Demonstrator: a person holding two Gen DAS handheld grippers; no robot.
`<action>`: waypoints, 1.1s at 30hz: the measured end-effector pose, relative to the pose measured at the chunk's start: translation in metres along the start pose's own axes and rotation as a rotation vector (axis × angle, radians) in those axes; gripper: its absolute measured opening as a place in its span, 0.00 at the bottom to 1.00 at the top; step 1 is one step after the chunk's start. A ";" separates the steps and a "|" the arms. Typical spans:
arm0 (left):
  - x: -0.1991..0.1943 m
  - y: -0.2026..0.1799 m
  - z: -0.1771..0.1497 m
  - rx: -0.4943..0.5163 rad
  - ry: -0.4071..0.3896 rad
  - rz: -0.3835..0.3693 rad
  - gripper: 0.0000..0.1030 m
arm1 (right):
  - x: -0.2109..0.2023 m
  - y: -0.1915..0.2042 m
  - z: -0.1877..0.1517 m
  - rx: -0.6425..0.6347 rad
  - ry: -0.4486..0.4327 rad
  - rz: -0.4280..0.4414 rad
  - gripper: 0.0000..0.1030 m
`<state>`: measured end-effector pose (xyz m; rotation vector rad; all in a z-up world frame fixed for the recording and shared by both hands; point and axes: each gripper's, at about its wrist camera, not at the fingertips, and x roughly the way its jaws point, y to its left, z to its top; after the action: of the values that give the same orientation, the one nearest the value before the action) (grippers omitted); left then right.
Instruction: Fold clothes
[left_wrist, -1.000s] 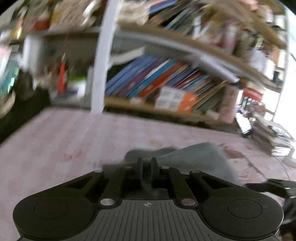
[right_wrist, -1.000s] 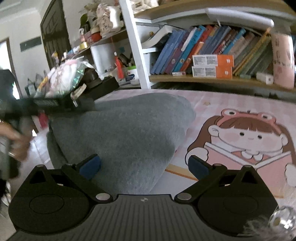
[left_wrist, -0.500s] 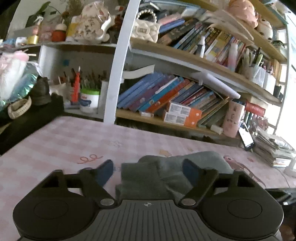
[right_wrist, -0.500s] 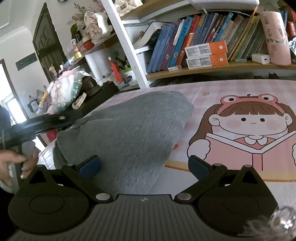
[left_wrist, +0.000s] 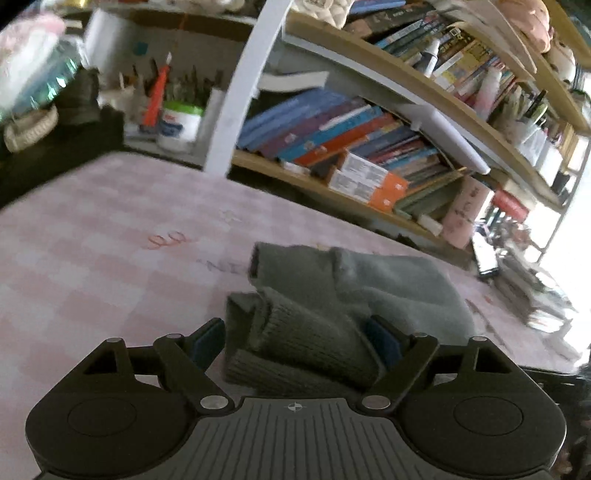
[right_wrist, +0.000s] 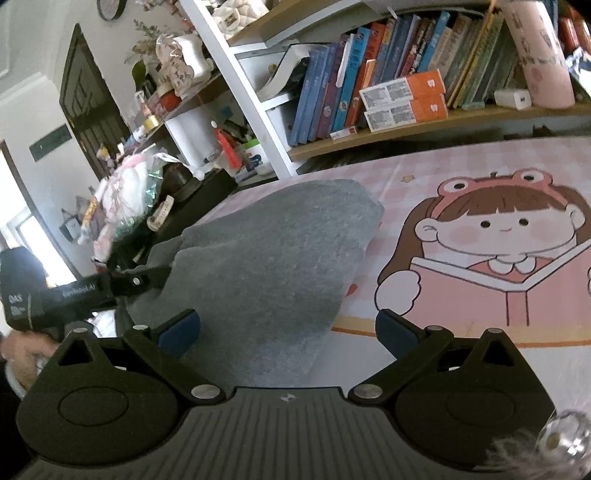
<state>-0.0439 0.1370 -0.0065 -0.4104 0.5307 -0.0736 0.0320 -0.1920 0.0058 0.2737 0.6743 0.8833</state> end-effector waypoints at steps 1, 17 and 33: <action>0.002 0.002 0.000 -0.023 0.008 -0.018 0.83 | 0.000 -0.002 0.000 0.018 0.003 0.011 0.99; 0.010 -0.018 -0.014 -0.194 0.061 -0.175 0.61 | -0.010 -0.036 0.005 0.226 -0.026 -0.025 0.91; 0.004 -0.046 -0.020 -0.157 0.079 -0.232 0.53 | -0.024 -0.034 0.011 0.126 -0.081 -0.057 0.39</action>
<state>-0.0492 0.0867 -0.0056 -0.6239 0.5669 -0.2738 0.0495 -0.2317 0.0078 0.3987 0.6607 0.7723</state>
